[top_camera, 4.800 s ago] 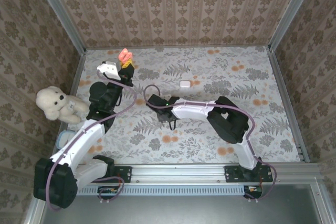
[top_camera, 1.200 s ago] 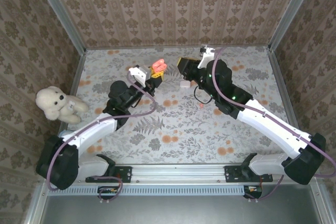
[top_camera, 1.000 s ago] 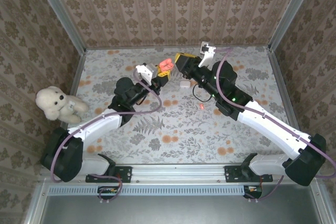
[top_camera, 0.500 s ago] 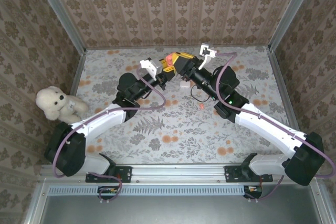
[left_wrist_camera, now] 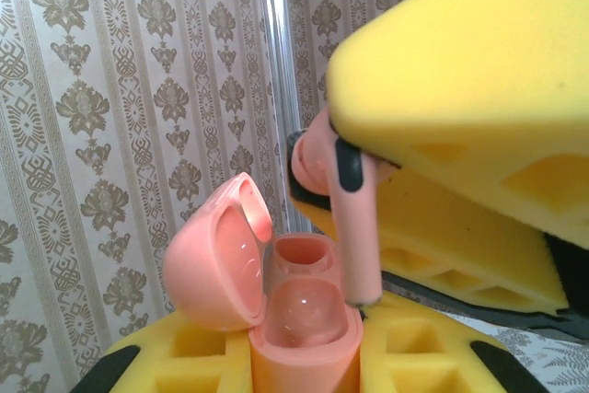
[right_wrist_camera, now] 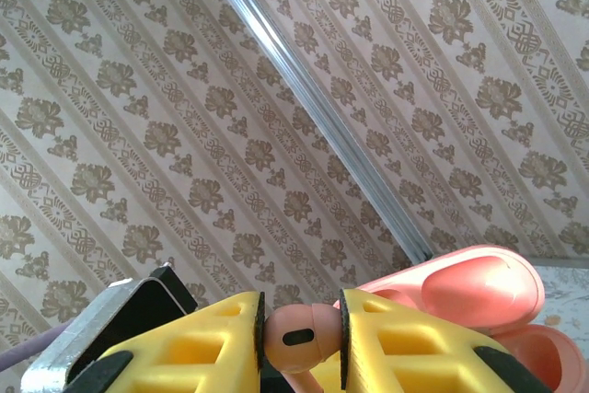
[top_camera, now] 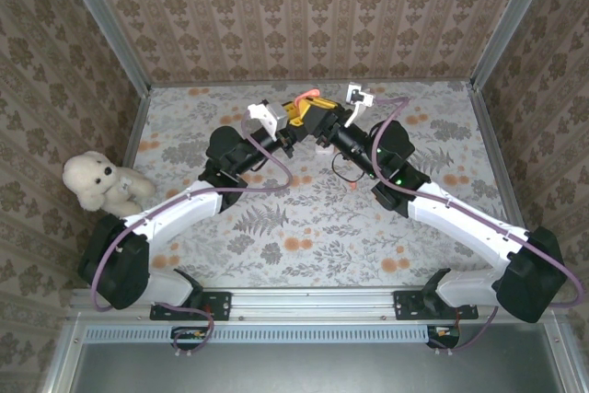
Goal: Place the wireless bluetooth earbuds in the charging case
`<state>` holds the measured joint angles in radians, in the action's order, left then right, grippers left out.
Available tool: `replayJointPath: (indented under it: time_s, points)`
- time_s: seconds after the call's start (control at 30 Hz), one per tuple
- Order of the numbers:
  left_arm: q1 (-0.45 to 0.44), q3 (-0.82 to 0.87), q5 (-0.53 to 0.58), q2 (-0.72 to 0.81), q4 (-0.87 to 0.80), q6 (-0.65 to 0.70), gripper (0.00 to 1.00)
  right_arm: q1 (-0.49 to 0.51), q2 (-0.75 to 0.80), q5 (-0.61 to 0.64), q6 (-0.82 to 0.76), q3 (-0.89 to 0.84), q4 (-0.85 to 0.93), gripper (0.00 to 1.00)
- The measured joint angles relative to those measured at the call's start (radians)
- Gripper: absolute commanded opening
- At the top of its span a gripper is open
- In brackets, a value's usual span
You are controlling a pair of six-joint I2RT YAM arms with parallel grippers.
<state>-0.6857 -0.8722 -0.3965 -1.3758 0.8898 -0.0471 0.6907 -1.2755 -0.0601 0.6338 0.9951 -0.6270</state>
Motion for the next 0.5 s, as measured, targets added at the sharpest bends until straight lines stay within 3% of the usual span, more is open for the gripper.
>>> replayJointPath:
  time_s: [0.5]
  points:
    - [-0.007,0.000,0.000,0.000,-0.009,0.004,0.00,-0.011,-0.001,0.006,-0.003,-0.009,-0.005,0.26]
